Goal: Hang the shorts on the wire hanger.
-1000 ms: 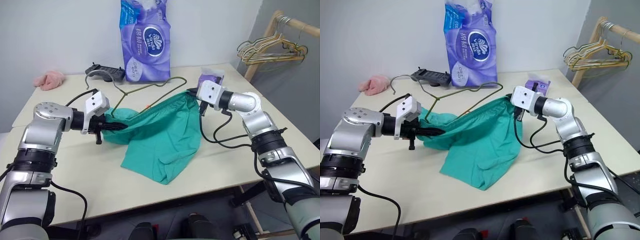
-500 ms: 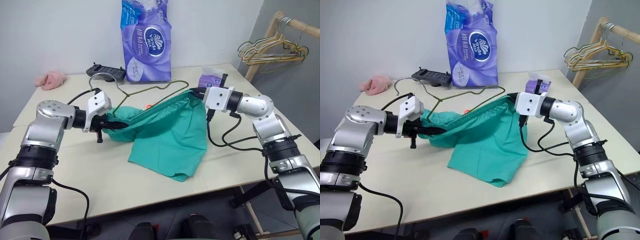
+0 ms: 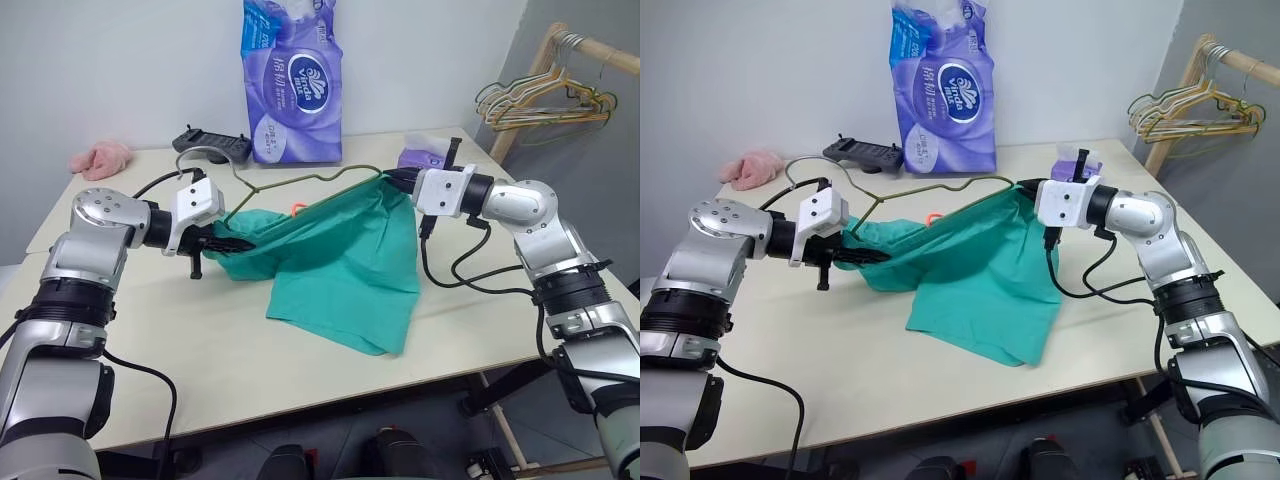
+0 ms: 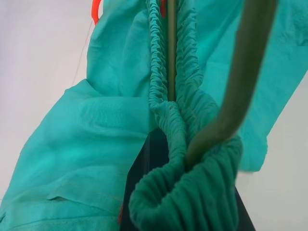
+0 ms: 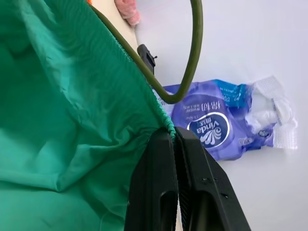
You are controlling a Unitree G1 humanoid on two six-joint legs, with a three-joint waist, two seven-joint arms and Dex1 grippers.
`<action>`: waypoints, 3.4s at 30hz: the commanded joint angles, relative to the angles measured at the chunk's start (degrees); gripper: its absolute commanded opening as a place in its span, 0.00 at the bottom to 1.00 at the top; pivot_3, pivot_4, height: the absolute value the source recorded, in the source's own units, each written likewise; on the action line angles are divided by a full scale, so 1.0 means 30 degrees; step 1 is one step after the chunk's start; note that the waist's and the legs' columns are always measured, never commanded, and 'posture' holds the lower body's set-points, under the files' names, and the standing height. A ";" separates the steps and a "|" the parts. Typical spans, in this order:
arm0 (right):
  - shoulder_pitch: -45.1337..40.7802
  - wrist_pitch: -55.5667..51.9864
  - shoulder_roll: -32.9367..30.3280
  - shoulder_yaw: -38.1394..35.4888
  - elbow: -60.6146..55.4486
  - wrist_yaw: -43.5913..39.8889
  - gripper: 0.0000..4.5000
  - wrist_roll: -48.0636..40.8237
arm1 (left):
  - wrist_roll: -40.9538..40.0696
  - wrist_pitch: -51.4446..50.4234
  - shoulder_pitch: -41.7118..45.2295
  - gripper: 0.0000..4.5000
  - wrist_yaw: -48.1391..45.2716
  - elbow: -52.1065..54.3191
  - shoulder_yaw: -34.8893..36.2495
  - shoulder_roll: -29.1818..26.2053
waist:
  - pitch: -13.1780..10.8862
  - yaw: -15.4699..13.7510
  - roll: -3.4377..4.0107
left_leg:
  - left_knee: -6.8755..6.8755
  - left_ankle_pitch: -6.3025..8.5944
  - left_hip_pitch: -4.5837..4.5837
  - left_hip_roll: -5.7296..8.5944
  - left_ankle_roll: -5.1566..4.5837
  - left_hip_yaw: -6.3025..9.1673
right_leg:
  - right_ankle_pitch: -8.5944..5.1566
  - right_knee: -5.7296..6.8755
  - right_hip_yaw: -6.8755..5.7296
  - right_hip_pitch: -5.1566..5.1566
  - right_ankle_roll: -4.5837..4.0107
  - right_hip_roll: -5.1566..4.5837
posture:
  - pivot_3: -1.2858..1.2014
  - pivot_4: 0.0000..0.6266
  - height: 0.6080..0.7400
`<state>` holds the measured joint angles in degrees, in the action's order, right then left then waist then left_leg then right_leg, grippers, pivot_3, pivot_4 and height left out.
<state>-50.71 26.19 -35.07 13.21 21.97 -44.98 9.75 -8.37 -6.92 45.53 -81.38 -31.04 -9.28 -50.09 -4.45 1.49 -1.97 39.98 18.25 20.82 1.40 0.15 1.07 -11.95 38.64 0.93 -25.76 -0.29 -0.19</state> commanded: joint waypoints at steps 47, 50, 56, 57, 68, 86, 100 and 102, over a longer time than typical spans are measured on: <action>0.0058 0.0428 -0.3886 -0.1568 -0.4413 0.0120 0.00 0.0846 | 0.7279 0.5362 0.2734 0.00 0.4429 -0.7127 -0.4578 -0.0751 | 0.0000 0.0090 -0.0002 | -0.0001 0.0002 -0.0002 -0.0002 -0.0005 0.0003 | -0.0001 -0.0011 -0.0008 0.0006 -0.0001 0.0009 | 0.50 0.03 1.00; 0.0135 0.0294 -0.4069 -0.1649 -0.4741 0.0048 0.00 0.0796 | 0.7423 0.5298 0.3063 0.00 0.4889 -0.7605 -0.4623 -0.0618 | 0.0000 0.0093 -0.0002 | 0.0000 0.0002 -0.0002 -0.0001 -0.0005 0.0000 | -0.0001 -0.0013 -0.0001 0.0007 -0.0001 0.0007 | 0.50 0.03 1.00; 0.0656 -0.0136 -0.4369 -0.1657 -0.5137 -0.0020 0.00 0.0740 | 0.7277 0.5181 0.3484 0.00 0.5579 -0.7929 -0.4573 -0.0440 | 0.0006 0.0089 -0.0010 | 0.0000 0.0002 -0.0003 -0.0001 -0.0005 -0.0001 | -0.0001 -0.0012 -0.0005 0.0008 -0.0001 0.0008 | 0.50 0.01 1.00; 0.0772 -0.0203 -0.4444 -0.1677 -0.5103 0.0007 0.00 0.0747 | 0.7271 0.5184 0.3507 0.00 0.5671 -0.7946 -0.4551 -0.0435 | 0.0006 0.0090 -0.0010 | 0.0000 0.0002 -0.0003 -0.0002 -0.0005 0.0001 | -0.0001 -0.0011 -0.0007 0.0007 -0.0001 0.0008 | 0.50 0.01 1.00; 0.2207 -0.0582 -0.5525 -0.1853 -0.4736 0.0026 0.00 0.0504 | 0.7369 0.5366 0.3307 0.00 0.5896 -0.7848 -0.4450 -0.0628 | 0.0022 0.0071 -0.0035 | 0.0001 0.0002 -0.0006 -0.0001 -0.0004 0.0000 | 0.0000 -0.0013 -0.0005 0.0017 -0.0001 0.0008 | 0.50 0.01 1.00; -0.0183 -0.3518 -0.0300 0.1183 -0.7240 -0.0329 0.00 0.1206 | 0.7993 0.5589 0.5684 0.00 0.7837 -0.9073 -0.4045 0.3167 | 0.0041 0.0066 -0.0063 | 0.0018 0.0001 0.0004 0.0008 -0.0003 0.0018 | 0.0000 -0.0011 -0.0025 0.0018 -0.0001 -0.0002 | 0.48 0.03 1.00; -0.3060 -0.2253 0.2295 0.2674 0.0997 0.2430 0.00 0.4633 | 0.7579 0.5520 0.6128 0.00 0.6799 -0.7864 -0.3149 0.4018 | 0.0047 0.0423 -0.0069 | 0.0000 0.0000 0.0001 -0.0004 0.0002 0.0008 | 0.0000 0.0003 -0.0010 -0.0002 -0.0005 -0.0002 | 0.50 0.03 1.00; -0.3050 -0.2068 0.2434 0.2618 0.1057 0.2055 0.06 0.4350 | 0.7690 0.5618 0.6081 0.00 0.6916 -0.7917 -0.3078 0.3829 | 0.0047 0.0424 -0.0069 | 0.0000 0.0000 0.0004 -0.0001 0.0002 0.0009 | 0.0001 0.0000 -0.0010 -0.0002 -0.0005 -0.0005 | 0.50 0.03 1.00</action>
<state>-57.97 19.03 -27.96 21.77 25.77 -38.80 23.51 14.82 9.26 62.50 -60.77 -56.60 -20.01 -37.54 -4.31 2.77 -2.17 39.98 18.25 20.83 1.40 0.15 1.09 -11.95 38.64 0.91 -25.76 -0.31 -0.21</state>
